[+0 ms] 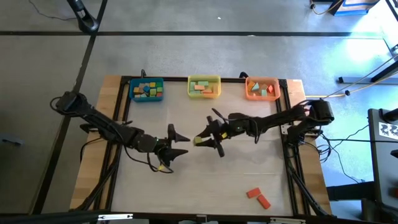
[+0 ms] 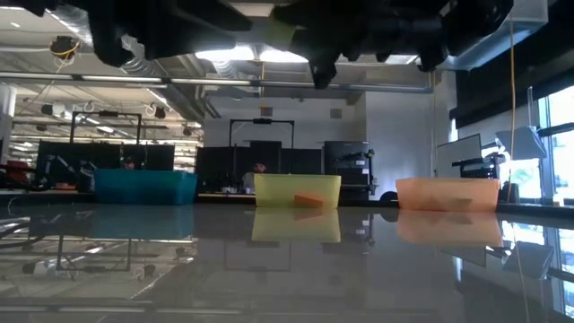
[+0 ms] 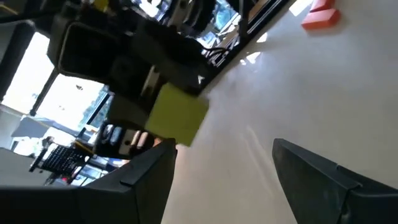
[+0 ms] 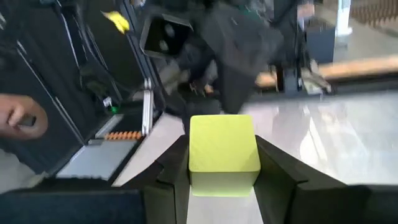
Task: Sort blocks by size
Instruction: Put the light green square block into the blue bin
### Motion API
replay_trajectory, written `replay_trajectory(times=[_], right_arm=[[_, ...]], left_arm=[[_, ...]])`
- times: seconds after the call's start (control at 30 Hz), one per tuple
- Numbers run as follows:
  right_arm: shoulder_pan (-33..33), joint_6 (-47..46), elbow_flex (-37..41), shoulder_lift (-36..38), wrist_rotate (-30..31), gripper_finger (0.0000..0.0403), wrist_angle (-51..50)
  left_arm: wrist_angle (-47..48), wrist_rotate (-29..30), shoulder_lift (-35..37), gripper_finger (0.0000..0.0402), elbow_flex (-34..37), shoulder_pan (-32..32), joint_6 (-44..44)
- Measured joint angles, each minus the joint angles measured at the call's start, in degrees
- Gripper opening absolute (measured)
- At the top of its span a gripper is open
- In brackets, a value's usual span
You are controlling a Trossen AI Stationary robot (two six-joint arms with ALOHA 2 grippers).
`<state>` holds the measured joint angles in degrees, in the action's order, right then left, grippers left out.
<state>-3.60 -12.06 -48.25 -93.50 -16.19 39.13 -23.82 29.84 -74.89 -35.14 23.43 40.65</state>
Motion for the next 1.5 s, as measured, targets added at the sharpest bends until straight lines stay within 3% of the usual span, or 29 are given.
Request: replay_trajectory(times=[0.17,0.33,0.57,0.93,1.03,1.23,1.37,1.5], right_arm=[[-0.1,-1.2,-0.7,-3.6,-1.7,0.0129,4.1],[0.2,-1.4,-3.1,-7.9,-1.0,0.0129,4.8],[0.4,-1.8,-8.3,-13.0,-1.8,0.0129,5.6],[1.1,-2.6,-8.6,-13.6,0.2,0.0130,5.6],[1.3,-2.7,-8.6,-13.6,0.8,0.0156,5.7],[1.4,-2.6,-8.6,-13.3,1.0,0.0236,5.0],[2.2,-0.5,-8.6,-8.3,-1.0,0.0275,-6.0],[2.3,1.8,-8.6,-2.4,1.8,0.0297,-18.9]], left_arm=[[-1.8,-0.8,-0.6,0.0255,0.0,-2.6,2.9],[-2.5,-5.9,-1.8,0.0255,0.0,-4.1,6.4],[-1.4,-6.0,-2.6,0.0253,0.0,-5.1,11.1],[1.3,-6.1,-2.2,0.0149,0.0,-5.2,15.7],[1.3,-5.9,-2.2,0.0121,0.0,-5.2,17.1],[1.5,-6.0,-2.2,0.0120,0.0,-5.2,15.4],[1.8,-1.4,-2.1,0.0120,0.0,-5.2,12.0],[3.2,5.6,-2.1,0.0120,0.0,-5.7,8.3]])
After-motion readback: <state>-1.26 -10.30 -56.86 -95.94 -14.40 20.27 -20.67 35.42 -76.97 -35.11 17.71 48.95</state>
